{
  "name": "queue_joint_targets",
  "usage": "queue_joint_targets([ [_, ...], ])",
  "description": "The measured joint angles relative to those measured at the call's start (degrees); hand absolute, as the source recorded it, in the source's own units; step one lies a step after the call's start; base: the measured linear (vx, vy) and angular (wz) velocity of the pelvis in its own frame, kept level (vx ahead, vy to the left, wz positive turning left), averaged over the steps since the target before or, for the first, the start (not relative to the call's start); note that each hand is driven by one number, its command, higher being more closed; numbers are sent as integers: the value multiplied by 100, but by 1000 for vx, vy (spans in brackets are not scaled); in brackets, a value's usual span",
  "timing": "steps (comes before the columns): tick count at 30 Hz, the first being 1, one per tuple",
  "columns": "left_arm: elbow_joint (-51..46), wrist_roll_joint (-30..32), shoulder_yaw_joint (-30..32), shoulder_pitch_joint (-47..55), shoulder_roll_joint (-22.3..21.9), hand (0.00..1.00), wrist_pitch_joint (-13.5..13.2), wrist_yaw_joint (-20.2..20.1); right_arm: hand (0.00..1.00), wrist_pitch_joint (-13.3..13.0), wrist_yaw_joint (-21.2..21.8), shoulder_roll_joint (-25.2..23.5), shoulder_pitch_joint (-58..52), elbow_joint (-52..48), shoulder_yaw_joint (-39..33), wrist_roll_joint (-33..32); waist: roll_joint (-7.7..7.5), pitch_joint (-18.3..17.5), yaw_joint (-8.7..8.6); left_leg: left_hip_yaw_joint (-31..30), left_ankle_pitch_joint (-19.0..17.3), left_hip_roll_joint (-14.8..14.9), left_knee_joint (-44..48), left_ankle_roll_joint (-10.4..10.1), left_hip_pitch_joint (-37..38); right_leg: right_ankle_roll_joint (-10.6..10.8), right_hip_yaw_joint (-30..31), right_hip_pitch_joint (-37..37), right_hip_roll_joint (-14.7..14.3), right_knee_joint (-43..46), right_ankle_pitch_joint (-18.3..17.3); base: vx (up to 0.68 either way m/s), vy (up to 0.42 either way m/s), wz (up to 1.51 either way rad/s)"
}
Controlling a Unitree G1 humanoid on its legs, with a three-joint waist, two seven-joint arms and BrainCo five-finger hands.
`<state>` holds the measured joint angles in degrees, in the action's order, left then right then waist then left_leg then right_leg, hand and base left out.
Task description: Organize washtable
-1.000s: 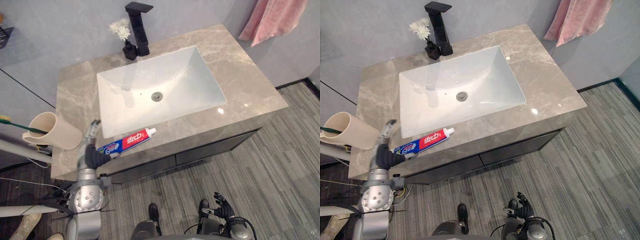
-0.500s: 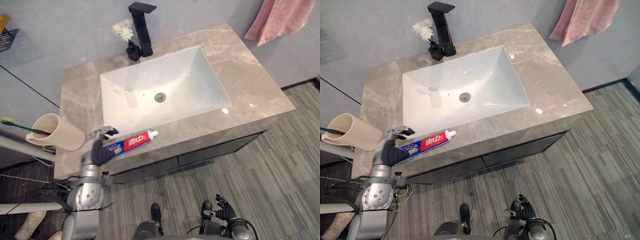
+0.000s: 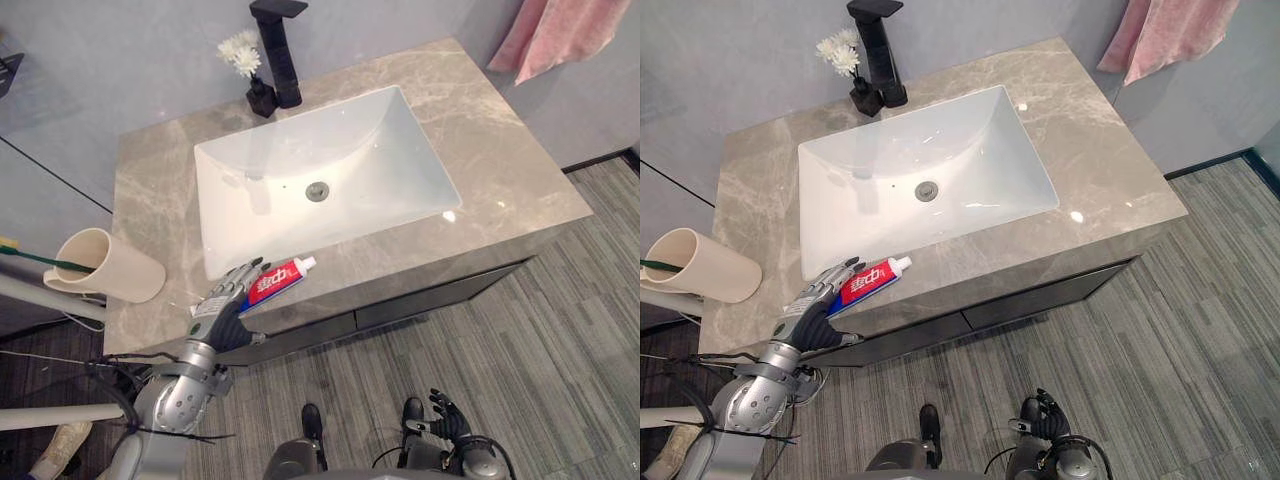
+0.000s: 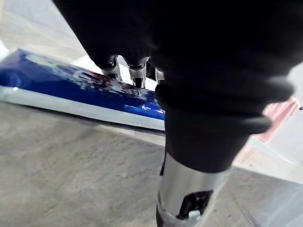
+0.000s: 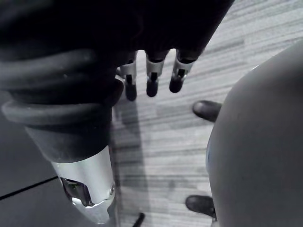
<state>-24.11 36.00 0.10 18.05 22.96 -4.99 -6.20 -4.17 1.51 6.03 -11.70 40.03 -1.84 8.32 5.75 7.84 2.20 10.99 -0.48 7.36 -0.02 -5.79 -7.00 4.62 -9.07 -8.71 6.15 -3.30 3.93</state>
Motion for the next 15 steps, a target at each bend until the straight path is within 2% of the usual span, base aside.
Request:
queue_joint_targets([
  [6, 29, 25, 6, -1, 34, 0, 8, 63, 0, -17, -3, 5, 85, 140, -4, -101, -11, 6, -37, 6, 1, -12, 0, 1, -34, 11, 35, -51, 3, 1, 13, -3, -4, -1],
  [10, 90, 81, 18, -2, 30, 0, 21, 168, 0, -55, -7, -14, 123, 173, 0, -101, -47, 30, -124, 9, 1, -14, 1, 2, -27, 11, 46, -50, 4, 5, 13, 0, 0, 0],
  [11, 100, 98, 25, -9, 26, 100, 26, 192, 0, -65, -8, -16, 124, 171, 0, -103, -60, 39, -130, 15, 0, -14, 1, 2, -24, 11, 57, -53, 4, 5, 13, 0, 0, 0],
  [15, 113, 249, 68, -98, -107, 100, 82, 367, 0, -63, -8, -15, 123, 164, 1, -102, -77, 50, -128, 18, 0, -14, 0, 3, -25, 11, 60, -57, 3, 5, 13, 0, 0, 0],
])
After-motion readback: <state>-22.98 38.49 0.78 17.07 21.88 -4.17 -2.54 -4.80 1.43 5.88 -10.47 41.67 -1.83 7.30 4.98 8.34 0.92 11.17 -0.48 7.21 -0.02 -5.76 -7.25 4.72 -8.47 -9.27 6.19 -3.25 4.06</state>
